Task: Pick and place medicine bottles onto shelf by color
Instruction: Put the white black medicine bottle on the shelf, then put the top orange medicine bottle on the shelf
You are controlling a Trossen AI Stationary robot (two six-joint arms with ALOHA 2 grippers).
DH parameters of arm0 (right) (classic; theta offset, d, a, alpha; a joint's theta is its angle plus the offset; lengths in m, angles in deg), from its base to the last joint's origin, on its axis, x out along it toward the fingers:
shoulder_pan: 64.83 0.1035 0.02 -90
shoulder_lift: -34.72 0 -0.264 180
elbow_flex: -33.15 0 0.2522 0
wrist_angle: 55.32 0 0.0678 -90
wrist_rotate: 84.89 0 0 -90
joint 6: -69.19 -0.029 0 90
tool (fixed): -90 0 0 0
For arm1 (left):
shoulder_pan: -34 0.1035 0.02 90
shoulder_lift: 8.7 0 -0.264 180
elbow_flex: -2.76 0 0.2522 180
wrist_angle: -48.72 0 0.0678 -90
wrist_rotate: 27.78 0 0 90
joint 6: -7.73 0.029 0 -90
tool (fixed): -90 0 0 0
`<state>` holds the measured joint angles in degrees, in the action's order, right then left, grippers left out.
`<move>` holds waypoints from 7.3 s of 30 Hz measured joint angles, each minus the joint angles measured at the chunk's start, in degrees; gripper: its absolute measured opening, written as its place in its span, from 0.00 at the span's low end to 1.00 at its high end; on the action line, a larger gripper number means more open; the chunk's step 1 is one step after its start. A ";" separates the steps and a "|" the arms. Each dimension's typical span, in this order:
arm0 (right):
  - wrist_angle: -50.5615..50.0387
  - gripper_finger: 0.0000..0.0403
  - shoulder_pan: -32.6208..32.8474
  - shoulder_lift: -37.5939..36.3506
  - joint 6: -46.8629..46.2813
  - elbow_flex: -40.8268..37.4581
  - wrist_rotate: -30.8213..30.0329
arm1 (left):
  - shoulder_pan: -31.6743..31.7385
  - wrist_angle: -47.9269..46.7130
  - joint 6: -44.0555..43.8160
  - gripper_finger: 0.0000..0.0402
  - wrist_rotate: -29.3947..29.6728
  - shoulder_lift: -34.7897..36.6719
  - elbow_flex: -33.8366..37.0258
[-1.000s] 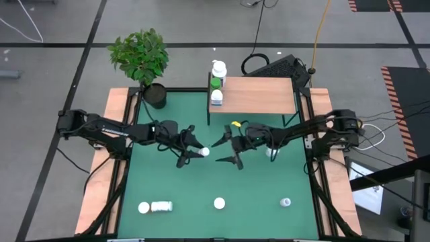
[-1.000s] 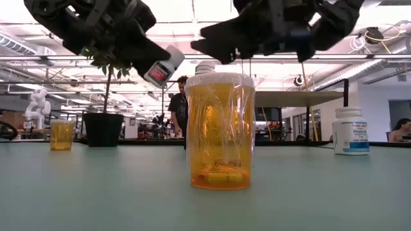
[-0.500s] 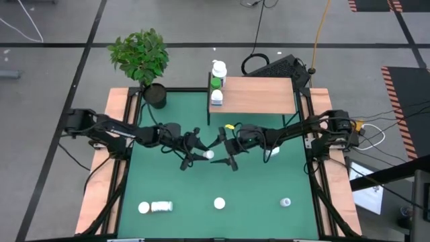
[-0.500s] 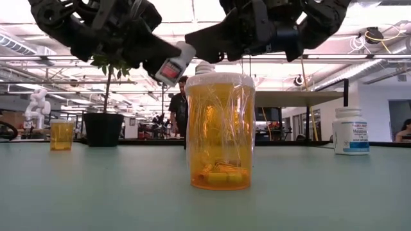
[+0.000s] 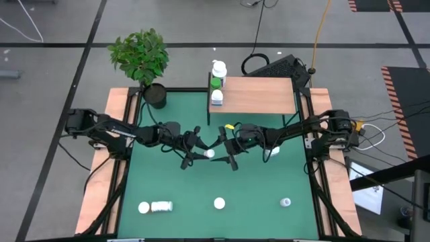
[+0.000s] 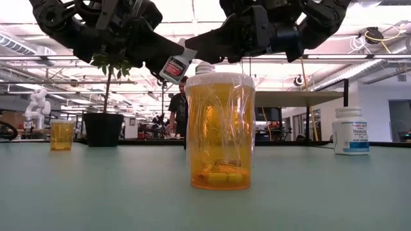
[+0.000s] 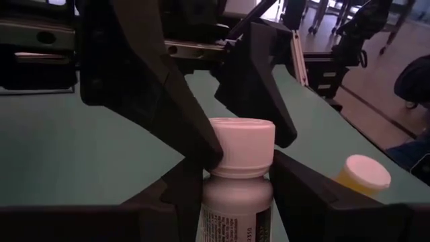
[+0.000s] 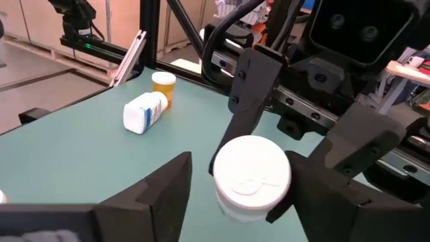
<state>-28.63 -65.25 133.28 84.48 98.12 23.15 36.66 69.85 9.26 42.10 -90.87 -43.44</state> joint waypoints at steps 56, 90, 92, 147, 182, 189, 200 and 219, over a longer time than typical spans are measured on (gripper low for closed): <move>-47.49 0.37 -45.00 -1.55 0.79 24.63 3.50 | 1.59 -22.76 -5.71 0.67 26.86 0.04 0.00; -32.81 0.63 -42.41 -15.65 -1.23 13.33 4.50 | 9.57 -70.45 -29.37 0.82 46.86 25.82 0.00; -30.07 0.63 -40.86 -19.31 -2.53 8.94 4.52 | 11.14 -74.87 -32.55 0.79 46.73 27.37 0.00; 3.93 0.64 -18.21 -32.54 -13.14 -29.40 -10.56 | 15.10 -90.80 -46.27 0.63 36.17 28.17 0.00; 4.31 0.64 -17.05 -32.53 -13.97 -29.40 -10.49 | 15.10 -91.50 -40.40 0.76 36.02 28.17 0.15; 3.80 0.64 -17.03 -32.52 -14.19 -29.40 -10.34 | 15.10 -88.06 -40.83 0.72 35.19 28.18 2.03; 3.67 0.64 -17.03 -32.53 -14.15 -29.38 -10.32 | 15.37 -87.17 -41.86 0.68 35.50 28.17 2.03; 1.83 0.64 -15.57 -32.54 -12.77 -29.35 -9.85 | 16.13 -87.14 -42.54 0.51 36.65 28.17 2.01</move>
<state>-26.80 -80.82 100.74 71.71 68.76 13.30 52.79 -17.29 -33.28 78.75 -62.70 -41.43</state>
